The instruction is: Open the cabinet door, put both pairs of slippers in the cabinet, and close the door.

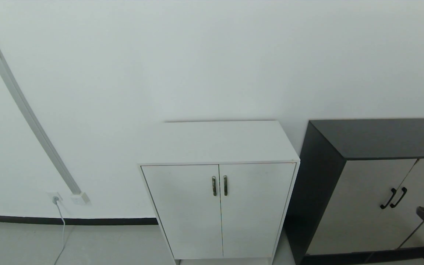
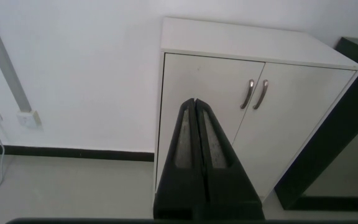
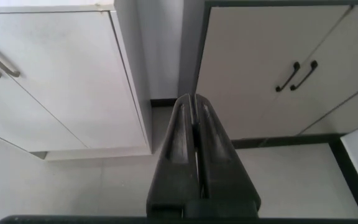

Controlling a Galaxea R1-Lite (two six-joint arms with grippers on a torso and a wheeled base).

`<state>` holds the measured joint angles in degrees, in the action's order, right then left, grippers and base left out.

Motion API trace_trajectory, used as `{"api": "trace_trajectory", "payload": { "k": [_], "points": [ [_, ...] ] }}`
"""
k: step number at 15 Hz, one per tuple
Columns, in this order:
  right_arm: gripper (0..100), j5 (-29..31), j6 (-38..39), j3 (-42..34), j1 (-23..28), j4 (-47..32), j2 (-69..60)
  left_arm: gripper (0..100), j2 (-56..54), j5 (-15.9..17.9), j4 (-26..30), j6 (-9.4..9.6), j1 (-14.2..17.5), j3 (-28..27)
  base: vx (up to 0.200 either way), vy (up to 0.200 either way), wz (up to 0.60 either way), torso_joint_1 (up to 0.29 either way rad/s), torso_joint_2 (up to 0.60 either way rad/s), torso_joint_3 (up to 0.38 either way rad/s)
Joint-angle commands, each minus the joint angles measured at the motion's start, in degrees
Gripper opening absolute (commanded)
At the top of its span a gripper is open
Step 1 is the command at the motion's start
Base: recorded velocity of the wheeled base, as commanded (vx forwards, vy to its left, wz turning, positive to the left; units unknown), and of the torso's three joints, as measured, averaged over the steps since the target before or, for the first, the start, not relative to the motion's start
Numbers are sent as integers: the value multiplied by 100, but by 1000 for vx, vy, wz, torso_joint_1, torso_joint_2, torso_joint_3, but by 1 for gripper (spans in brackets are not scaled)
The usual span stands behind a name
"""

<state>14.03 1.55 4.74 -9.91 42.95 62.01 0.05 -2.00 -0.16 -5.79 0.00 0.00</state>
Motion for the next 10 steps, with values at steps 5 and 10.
{"api": "trace_trajectory", "payload": {
  "k": [5,10],
  "points": [
    [0,-340,12,-105,42,-2177,-2932,0,4,-2,-11,-1,0,0,0,0,0,0,0,0],
    [0,-920,30,-140,24,-3653,-4444,0,4,-2,-2,-1,0,0,0,0,0,0,0,0]
  ]
}}
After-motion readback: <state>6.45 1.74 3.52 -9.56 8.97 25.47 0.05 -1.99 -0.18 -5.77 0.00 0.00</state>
